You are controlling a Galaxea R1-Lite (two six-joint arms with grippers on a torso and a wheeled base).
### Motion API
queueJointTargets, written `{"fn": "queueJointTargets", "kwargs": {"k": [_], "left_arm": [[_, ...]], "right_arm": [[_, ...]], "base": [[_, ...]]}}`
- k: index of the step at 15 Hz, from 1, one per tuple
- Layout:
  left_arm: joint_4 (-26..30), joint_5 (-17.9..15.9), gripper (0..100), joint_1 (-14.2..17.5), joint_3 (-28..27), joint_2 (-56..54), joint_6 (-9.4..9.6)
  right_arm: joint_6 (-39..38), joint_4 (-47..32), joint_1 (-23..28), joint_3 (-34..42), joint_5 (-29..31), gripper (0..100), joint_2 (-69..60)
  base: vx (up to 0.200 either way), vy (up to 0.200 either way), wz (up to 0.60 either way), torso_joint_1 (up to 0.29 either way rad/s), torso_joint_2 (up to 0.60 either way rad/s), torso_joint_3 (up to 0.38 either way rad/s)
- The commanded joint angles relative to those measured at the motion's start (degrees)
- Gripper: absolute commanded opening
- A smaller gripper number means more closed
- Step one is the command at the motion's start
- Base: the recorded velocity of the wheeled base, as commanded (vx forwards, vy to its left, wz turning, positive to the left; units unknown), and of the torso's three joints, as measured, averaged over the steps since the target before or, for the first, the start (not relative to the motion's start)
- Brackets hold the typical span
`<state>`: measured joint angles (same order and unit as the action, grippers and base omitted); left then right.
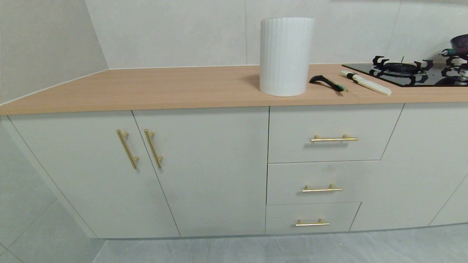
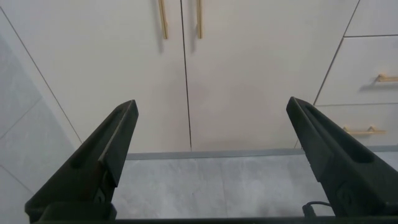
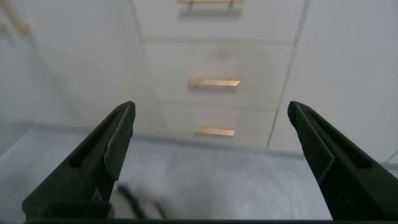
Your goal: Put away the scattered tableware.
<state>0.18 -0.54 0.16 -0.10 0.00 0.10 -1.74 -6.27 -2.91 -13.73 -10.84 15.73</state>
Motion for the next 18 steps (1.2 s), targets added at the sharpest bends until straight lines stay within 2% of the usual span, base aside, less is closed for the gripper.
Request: {"fn": "queueJointTargets", "kwargs": {"k": [1,6,10,11,14,18], "left_arm": [[-0.01,0.01,100,0.02,0.01,0.09,-0.01],[-0.01,0.01,100,0.02,0.01,0.09,-0.01],[-0.01,0.01,100,0.02,0.01,0.0,-0.01],[-0.01,0.01,100,0.02,0.01,0.0,-0.01],[-0.01,0.01,100,0.02,0.01,0.09,-0.01],[-0.01,0.01,100,0.02,0.01,0.09,-0.01]], "right_arm": [[0.6,0.38,-3.24,-7.89,-0.85,100,21.54],[1.66,5.65,-4.65,-17.74,-0.76,100,45.45],[1.74,14.7,-4.65,-19.94,-0.68,100,60.83],[1.83,19.71,-4.82,-20.2,-0.68,100,66.89],[1.74,27.18,-4.82,-22.13,-0.41,100,79.55],[1.66,37.03,-7.28,-25.21,4.25,100,94.14]], "base": [[0.0,0.0,0.0,0.0,0.0,0.0],[0.0,0.0,0.0,0.0,0.0,0.0],[0.0,0.0,0.0,0.0,0.0,0.0],[0.0,0.0,0.0,0.0,0.0,0.0],[0.0,0.0,0.0,0.0,0.0,0.0],[0.0,0.0,0.0,0.0,0.0,0.0]]}}
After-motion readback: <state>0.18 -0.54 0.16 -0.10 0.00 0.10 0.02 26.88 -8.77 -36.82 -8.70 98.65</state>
